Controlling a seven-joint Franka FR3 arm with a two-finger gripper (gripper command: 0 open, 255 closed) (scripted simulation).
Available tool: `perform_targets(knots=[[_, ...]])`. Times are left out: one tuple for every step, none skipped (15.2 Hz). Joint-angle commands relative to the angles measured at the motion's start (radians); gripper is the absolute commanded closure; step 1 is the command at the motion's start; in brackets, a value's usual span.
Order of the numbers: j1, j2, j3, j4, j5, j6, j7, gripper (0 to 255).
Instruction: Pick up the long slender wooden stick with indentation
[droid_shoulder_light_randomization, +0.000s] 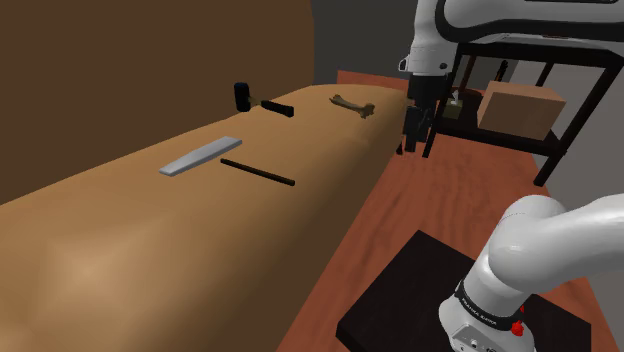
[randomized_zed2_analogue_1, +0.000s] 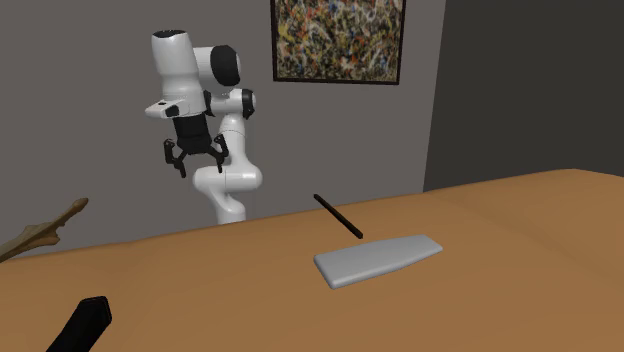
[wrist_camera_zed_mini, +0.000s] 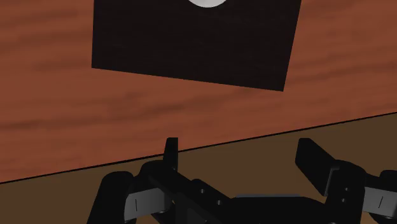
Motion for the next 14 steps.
perform_targets(knots=[[0.000,0.000,0.000,0.000,0.000,0.000,0.000,0],[0.009,0.016,0.018,0.006,0.013,0.019,0.015,0],[0.017,0.033,0.035,0.013,0.026,0.038,0.030,0],[0.025,0.051,0.052,0.021,0.038,0.057,0.045,0],[0.033,0.069,0.069,0.031,0.049,0.076,0.060,0],[0.040,0.088,0.086,0.041,0.059,0.094,0.074,0],[0.047,0.108,0.103,0.052,0.068,0.112,0.089,0],[0.054,0.129,0.120,0.065,0.076,0.130,0.103,0],[0.060,0.150,0.137,0.078,0.084,0.148,0.117,0],[0.067,0.172,0.154,0.092,0.090,0.165,0.131,0],[0.072,0.194,0.170,0.108,0.095,0.182,0.146,0],[0.078,0.217,0.187,0.124,0.099,0.198,0.160,0],[0.083,0.240,0.203,0.142,0.102,0.214,0.175,0],[0.088,0.265,0.220,0.160,0.104,0.229,0.190,0]])
